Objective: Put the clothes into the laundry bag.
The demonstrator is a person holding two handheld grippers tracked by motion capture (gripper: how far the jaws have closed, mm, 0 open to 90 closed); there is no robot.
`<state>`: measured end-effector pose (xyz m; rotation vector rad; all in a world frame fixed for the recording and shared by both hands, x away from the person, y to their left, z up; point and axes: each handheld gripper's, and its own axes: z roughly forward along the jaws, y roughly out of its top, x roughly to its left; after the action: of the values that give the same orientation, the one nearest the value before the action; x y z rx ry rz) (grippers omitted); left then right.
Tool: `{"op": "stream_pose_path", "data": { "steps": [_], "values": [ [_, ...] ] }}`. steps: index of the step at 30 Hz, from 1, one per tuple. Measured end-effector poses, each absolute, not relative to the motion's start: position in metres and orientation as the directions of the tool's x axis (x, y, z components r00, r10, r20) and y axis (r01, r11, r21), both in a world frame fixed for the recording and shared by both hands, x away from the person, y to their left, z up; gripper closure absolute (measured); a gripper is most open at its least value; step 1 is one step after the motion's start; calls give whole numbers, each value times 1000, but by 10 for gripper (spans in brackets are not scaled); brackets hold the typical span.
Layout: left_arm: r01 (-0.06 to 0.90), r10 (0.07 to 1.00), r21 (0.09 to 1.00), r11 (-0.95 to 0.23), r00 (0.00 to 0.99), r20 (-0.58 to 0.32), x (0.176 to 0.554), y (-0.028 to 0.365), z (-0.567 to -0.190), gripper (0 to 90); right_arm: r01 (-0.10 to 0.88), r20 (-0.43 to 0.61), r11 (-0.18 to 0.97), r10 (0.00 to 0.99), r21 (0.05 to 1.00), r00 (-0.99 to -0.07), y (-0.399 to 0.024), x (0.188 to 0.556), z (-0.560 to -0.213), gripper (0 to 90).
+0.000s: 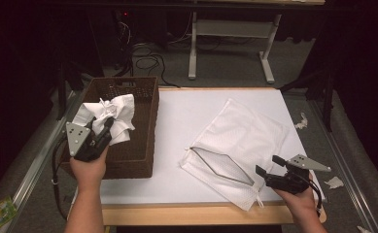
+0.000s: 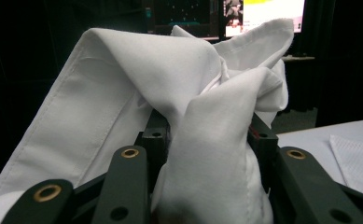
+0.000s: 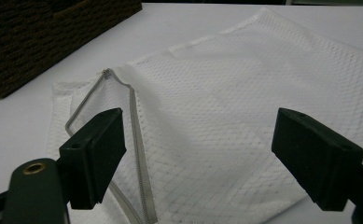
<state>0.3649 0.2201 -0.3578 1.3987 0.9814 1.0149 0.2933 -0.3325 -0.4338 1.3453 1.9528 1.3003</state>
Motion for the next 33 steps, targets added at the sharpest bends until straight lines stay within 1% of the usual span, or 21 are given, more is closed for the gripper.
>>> {"op": "stream_pose_path", "data": {
  "steps": [3,10,12,17,26,33],
  "values": [
    [-10,958,998,-65,278,65,362,218,-355,614,486,150,90,889,869,-433,-332,294,-435,182],
    [-61,955,996,-72,284,87,353,210,-345,614,491,153,88,890,866,-429,-333,294,-437,182],
    [-80,952,992,-94,284,113,350,205,-342,614,492,152,89,891,866,-428,-333,294,-437,182],
    [-108,940,990,-91,318,121,343,194,-335,612,493,151,93,889,865,-432,-332,295,-438,182],
    [-106,898,994,-33,434,76,335,172,-329,604,492,149,96,888,865,-434,-332,295,-438,182],
    [-107,859,993,-43,503,92,328,148,-328,604,491,145,99,889,866,-435,-332,295,-438,183]
  ]
}}
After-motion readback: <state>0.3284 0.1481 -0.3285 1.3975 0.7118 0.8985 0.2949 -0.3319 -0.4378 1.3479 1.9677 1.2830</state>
